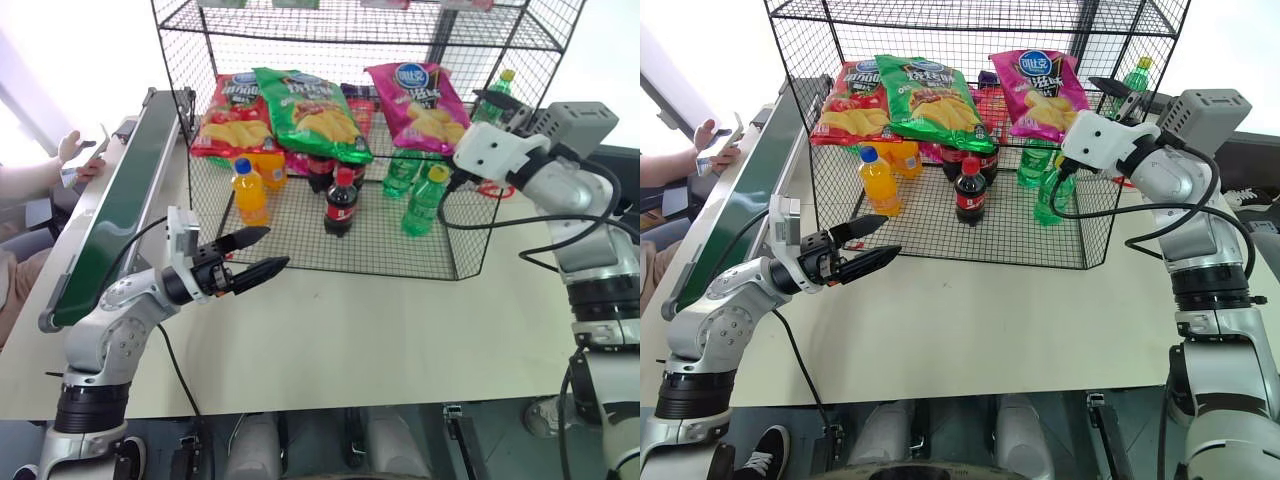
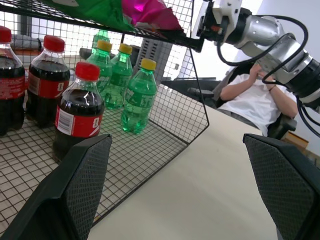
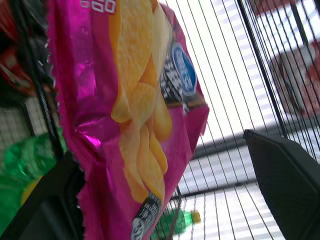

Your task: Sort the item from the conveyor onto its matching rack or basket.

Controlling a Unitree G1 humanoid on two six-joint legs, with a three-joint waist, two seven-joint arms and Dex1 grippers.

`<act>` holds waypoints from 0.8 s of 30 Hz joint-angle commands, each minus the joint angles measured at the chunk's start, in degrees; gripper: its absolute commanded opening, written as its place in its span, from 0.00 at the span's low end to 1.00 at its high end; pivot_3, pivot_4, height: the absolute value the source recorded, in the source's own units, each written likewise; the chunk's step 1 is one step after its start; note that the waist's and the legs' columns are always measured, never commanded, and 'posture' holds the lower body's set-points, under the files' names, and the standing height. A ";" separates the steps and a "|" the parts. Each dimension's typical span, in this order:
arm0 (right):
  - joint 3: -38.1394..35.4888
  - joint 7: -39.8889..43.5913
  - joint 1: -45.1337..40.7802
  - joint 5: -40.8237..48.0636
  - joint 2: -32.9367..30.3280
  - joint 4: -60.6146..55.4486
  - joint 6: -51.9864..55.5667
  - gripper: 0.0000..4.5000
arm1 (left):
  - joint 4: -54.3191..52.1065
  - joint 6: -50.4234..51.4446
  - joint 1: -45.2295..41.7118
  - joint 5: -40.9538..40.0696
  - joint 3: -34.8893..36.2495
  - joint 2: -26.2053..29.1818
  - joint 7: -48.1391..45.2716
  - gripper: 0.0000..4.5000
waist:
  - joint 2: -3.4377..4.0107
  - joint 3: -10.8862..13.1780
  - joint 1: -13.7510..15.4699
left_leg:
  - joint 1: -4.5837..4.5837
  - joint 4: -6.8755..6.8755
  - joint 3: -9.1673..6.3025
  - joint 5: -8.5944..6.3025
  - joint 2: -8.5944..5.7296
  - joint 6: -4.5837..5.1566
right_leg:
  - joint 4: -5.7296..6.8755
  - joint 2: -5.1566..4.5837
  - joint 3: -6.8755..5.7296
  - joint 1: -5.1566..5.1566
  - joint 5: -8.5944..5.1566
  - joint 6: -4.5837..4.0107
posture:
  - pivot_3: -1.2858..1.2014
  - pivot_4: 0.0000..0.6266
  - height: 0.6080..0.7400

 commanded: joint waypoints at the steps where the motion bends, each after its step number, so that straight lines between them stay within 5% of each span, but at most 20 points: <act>1: -1.87 0.90 0.30 2.48 -1.13 -3.21 -1.13 0.98 | -1.82 -1.08 0.05 -0.02 0.30 -0.01 -0.41 1.00 | 0.00 0.00 0.06 | 0.00 0.00 0.00 0.00 0.00 0.00 | 0.00 0.00 0.00 0.00 0.00 0.00 | 0.52 0.24 1.00; 12: -3.10 9.58 5.18 12.02 -2.96 -5.43 -5.12 0.98 | -1.76 -1.20 -0.13 0.49 0.32 0.29 -0.27 1.00 | 0.00 0.00 0.10 | 0.00 0.00 0.00 -0.01 -0.01 0.01 | -0.02 0.00 -0.01 0.00 0.00 0.00 | 0.52 0.24 1.00; 18: -12.69 20.59 10.63 47.49 0.97 -21.54 10.82 0.98 | -1.53 -2.75 1.31 2.36 3.64 2.58 1.86 1.00 | 0.00 0.00 0.16 | 0.02 -0.01 -0.03 -0.01 0.03 0.01 | 0.01 0.03 -0.01 0.01 0.00 0.00 | 0.52 0.24 1.00; 24: -16.46 18.19 17.64 66.80 -1.60 -34.49 32.69 0.98 | -2.06 -6.64 3.67 9.38 9.48 5.64 9.59 1.00 | -0.02 -0.01 0.26 | 0.05 0.00 -0.08 -0.02 0.03 0.04 | 0.00 -0.01 -0.06 0.09 0.01 -0.01 | 0.52 0.24 1.00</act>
